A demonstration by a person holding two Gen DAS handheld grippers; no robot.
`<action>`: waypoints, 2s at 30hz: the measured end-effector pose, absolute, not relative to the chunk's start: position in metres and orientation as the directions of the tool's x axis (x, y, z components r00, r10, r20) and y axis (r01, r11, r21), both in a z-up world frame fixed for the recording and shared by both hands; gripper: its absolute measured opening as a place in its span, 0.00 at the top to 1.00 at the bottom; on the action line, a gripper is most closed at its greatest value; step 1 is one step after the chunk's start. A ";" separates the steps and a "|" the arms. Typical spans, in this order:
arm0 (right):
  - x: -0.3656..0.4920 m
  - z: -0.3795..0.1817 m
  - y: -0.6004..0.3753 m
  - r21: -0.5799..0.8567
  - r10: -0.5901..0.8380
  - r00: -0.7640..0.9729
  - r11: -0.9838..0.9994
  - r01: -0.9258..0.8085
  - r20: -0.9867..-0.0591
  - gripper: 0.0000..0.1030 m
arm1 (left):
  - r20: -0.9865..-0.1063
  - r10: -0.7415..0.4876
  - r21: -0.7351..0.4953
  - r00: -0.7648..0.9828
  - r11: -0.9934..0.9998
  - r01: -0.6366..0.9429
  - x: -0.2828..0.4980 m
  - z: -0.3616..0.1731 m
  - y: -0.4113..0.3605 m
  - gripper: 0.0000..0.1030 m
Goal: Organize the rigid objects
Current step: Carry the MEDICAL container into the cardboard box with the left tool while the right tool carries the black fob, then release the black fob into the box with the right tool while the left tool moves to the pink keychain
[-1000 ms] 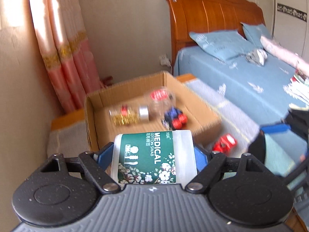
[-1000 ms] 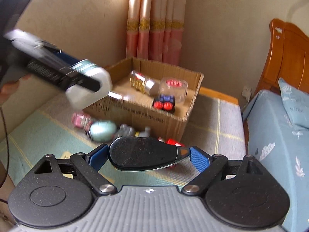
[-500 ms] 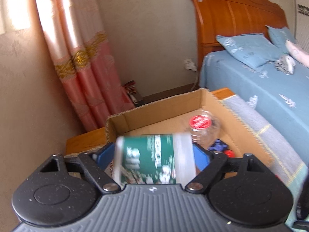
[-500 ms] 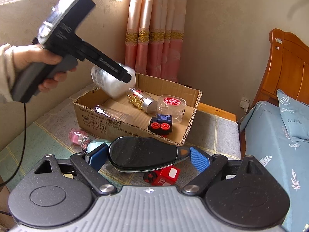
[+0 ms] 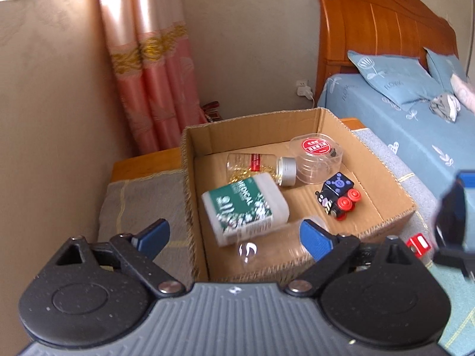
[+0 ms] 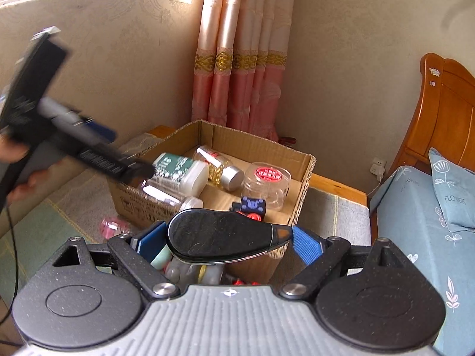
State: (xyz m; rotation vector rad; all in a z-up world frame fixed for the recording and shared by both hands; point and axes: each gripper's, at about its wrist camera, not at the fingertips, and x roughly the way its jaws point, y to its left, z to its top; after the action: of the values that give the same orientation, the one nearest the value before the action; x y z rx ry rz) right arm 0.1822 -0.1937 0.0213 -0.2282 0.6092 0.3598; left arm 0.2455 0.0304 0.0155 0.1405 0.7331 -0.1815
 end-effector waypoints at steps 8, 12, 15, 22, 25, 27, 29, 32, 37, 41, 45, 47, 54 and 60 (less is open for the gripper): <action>0.223 0.027 -0.184 -0.078 0.250 0.763 0.928 -0.364 -0.596 0.10 | -0.658 -0.083 0.066 0.748 0.984 0.167 0.225 0.014 0.044 0.05; 0.241 0.026 -0.178 -0.079 0.237 0.759 0.932 -0.354 -0.607 0.10 | -0.653 -0.076 0.049 0.754 0.989 0.142 0.223 0.015 0.051 0.05; 0.251 0.020 -0.174 -0.081 0.224 0.753 0.935 -0.345 -0.619 0.10 | -0.655 -0.080 0.027 0.752 0.991 0.129 0.220 0.012 0.055 0.05; 0.250 0.016 -0.174 -0.075 0.223 0.764 0.940 -0.333 -0.606 0.00 | -0.671 -0.076 0.019 0.738 0.993 0.119 0.215 0.004 0.058 0.05; 0.243 0.018 -0.178 -0.075 0.208 0.767 0.946 -0.316 -0.607 0.00 | -0.674 -0.074 0.019 0.735 0.993 0.117 0.213 0.003 0.058 0.05; 0.238 0.019 -0.181 -0.072 0.202 0.766 0.949 -0.307 -0.610 0.00 | -0.674 -0.078 0.019 0.735 0.992 0.122 0.210 0.002 0.057 0.05; 0.232 0.019 -0.184 -0.070 0.194 0.767 0.952 -0.297 -0.611 0.00 | -0.676 -0.075 0.022 0.733 0.992 0.122 0.208 0.002 0.056 0.05; 0.222 0.017 -0.191 -0.062 0.175 0.768 0.961 -0.268 -0.616 0.00 | -0.680 -0.063 0.031 0.730 0.993 0.115 0.205 0.002 0.054 0.04; 0.208 0.002 -0.204 -0.044 0.124 0.755 0.979 -0.199 -0.644 0.00 | -0.687 -0.065 0.030 0.724 0.993 0.117 0.200 -0.001 0.052 0.04; 0.200 -0.014 -0.218 -0.031 0.080 0.746 0.991 -0.133 -0.661 0.00 | -0.703 -0.063 0.035 0.708 0.992 0.123 0.197 -0.007 0.048 0.04; 0.203 -0.027 -0.235 -0.011 0.019 0.728 0.999 -0.037 -0.685 0.00 | -0.716 -0.073 0.029 0.695 0.991 0.134 0.193 -0.012 0.047 0.04; 0.208 -0.034 -0.242 0.004 0.009 0.713 1.000 -0.008 -0.701 0.00 | -0.721 -0.078 0.030 0.688 0.989 0.143 0.191 -0.014 0.045 0.04; 0.224 -0.050 -0.253 0.023 0.004 0.688 1.000 0.019 -0.726 0.00 | -0.740 -0.087 0.034 0.667 0.986 0.166 0.189 -0.019 0.040 0.04; 0.221 -0.057 -0.253 0.030 0.022 0.665 1.000 0.001 -0.747 0.00 | -0.742 -0.097 0.040 0.664 0.981 0.188 0.187 -0.021 0.034 0.04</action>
State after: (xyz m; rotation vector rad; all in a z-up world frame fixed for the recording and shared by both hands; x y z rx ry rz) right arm 0.2207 -0.2534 -0.0568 0.0281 0.8434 0.0117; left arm 0.1867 0.0338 -0.0206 0.1173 0.8297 -0.1616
